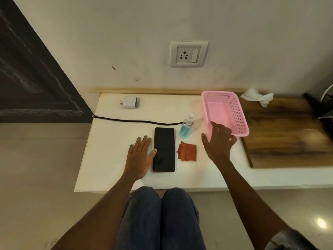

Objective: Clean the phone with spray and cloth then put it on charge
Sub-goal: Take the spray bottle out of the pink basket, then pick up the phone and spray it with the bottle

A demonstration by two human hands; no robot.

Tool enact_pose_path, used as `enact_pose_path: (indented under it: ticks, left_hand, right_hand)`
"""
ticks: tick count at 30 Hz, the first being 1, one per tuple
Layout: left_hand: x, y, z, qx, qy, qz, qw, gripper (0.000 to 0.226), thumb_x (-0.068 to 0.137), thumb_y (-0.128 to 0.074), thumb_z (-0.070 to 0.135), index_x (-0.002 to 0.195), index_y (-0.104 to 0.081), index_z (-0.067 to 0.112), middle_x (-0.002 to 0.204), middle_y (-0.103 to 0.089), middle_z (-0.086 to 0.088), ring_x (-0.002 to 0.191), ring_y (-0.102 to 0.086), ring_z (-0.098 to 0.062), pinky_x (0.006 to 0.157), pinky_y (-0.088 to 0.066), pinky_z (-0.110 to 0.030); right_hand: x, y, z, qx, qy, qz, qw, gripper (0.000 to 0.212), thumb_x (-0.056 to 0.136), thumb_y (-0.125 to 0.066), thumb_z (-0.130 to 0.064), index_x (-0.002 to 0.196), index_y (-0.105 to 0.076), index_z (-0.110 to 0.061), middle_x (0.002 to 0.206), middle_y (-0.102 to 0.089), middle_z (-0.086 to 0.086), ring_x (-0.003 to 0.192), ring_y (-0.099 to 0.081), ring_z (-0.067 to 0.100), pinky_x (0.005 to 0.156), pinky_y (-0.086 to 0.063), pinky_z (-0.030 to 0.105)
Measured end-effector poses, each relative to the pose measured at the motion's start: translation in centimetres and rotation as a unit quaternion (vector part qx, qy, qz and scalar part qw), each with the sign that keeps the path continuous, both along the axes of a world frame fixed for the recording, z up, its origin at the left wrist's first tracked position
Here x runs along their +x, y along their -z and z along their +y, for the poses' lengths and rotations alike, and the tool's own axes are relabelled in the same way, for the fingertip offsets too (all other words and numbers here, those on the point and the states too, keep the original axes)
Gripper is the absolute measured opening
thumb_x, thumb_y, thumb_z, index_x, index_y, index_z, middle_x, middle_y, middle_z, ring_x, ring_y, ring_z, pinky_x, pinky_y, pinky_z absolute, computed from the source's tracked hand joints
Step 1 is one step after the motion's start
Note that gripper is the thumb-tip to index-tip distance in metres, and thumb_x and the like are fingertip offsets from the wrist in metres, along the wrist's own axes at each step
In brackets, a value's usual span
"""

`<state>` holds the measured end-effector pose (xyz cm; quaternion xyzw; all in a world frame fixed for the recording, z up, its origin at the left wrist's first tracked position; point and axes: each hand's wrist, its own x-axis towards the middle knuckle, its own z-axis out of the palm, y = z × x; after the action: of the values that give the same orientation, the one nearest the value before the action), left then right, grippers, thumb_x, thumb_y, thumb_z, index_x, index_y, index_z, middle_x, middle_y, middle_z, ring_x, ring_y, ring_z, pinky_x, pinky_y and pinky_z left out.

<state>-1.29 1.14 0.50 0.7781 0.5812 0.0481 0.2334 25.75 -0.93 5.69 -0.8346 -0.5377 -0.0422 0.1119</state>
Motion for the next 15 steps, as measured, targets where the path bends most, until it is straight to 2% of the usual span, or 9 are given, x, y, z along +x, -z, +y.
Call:
enact_pose_path:
  ticks: [2,4,6,8,9,11,13,15]
  left_hand:
    - [0.3,-0.7,0.3,-0.021,-0.012,0.013,1.0,0.057,0.101,-0.025,0.042,0.152,-0.013,0.021,0.161,-0.005,0.0,0.148,0.0,-0.021,0.119,-0.002,-0.041]
    - [1.0,-1.6,0.4,-0.04,-0.047,-0.002,0.998,0.051,0.102,-0.026,0.04,0.15,-0.023,0.021,0.16,-0.013,0.0,0.148,-0.007,-0.022,0.118,-0.008,-0.043]
    - [1.8,-2.7,-0.2,-0.062,-0.101,-0.064,0.991,0.045,0.102,-0.032,0.036,0.143,-0.039,0.02,0.157,-0.026,-0.002,0.146,-0.017,-0.024,0.115,-0.016,-0.043]
    - [2.6,-3.6,-1.0,-0.091,-0.156,-0.127,0.975,0.041,0.101,-0.038,0.033,0.136,-0.05,0.016,0.15,-0.039,-0.004,0.14,-0.03,-0.025,0.112,-0.025,-0.04]
    - [2.9,-3.9,-1.5,-0.104,-0.176,-0.148,0.967,0.039,0.1,-0.041,0.03,0.133,-0.053,0.013,0.144,-0.047,-0.006,0.135,-0.037,-0.027,0.11,-0.03,-0.04]
    - [3.2,-4.8,-2.5,-0.149,-0.213,-0.186,0.948,0.038,0.1,-0.043,0.026,0.13,-0.054,0.007,0.136,-0.053,-0.01,0.127,-0.046,-0.03,0.107,-0.036,-0.04]
    - [3.5,-5.8,-3.0,-0.235,-0.273,-0.272,0.892,0.039,0.1,-0.041,0.022,0.135,-0.048,0.005,0.14,-0.048,-0.013,0.127,-0.046,-0.03,0.107,-0.038,-0.039]
    - [3.7,-6.9,-3.6,-0.315,-0.335,-0.351,0.816,0.041,0.101,-0.041,0.024,0.14,-0.041,0.009,0.144,-0.042,-0.011,0.127,-0.044,-0.029,0.104,-0.043,-0.041]
  right_hand:
    - [-1.9,-0.3,-1.5,0.084,0.039,0.048,0.995,0.037,0.083,-0.061,-0.027,0.114,-0.055,-0.007,0.113,-0.058,0.017,0.106,-0.05,0.036,0.086,-0.038,0.052]
    - [-4.1,-0.6,-2.9,0.111,0.041,0.111,0.987,0.024,0.086,-0.059,-0.023,0.106,-0.058,-0.011,0.108,-0.06,0.012,0.101,-0.053,0.03,0.084,-0.039,0.046]
    - [-6.5,-0.7,-4.0,0.084,0.016,0.236,0.968,0.013,0.09,-0.055,-0.02,0.099,-0.061,-0.013,0.1,-0.063,0.008,0.095,-0.058,0.024,0.082,-0.042,0.039]
    - [-8.8,-0.5,-4.2,0.027,0.02,0.367,0.93,0.013,0.093,-0.05,-0.021,0.098,-0.059,-0.012,0.096,-0.064,0.006,0.088,-0.061,0.021,0.075,-0.046,0.03]
    - [-9.8,-0.3,-4.2,-0.006,0.031,0.414,0.91,0.015,0.093,-0.051,-0.021,0.102,-0.058,-0.011,0.098,-0.064,0.007,0.091,-0.062,0.023,0.074,-0.046,0.029]
    - [-11.6,0.1,-4.1,-0.063,0.051,0.468,0.88,0.027,0.092,-0.054,-0.019,0.115,-0.055,-0.003,0.111,-0.062,0.013,0.103,-0.059,0.029,0.085,-0.047,0.034]
    - [-12.5,0.4,-3.8,-0.094,0.095,0.497,0.857,0.035,0.091,-0.055,-0.016,0.122,-0.053,0.0,0.119,-0.06,0.015,0.109,-0.057,0.03,0.091,-0.045,0.034]
    - [-12.7,0.4,-3.7,-0.113,0.145,0.515,0.837,0.029,0.093,-0.052,-0.012,0.118,-0.056,0.001,0.112,-0.062,0.015,0.1,-0.059,0.029,0.081,-0.044,0.031]
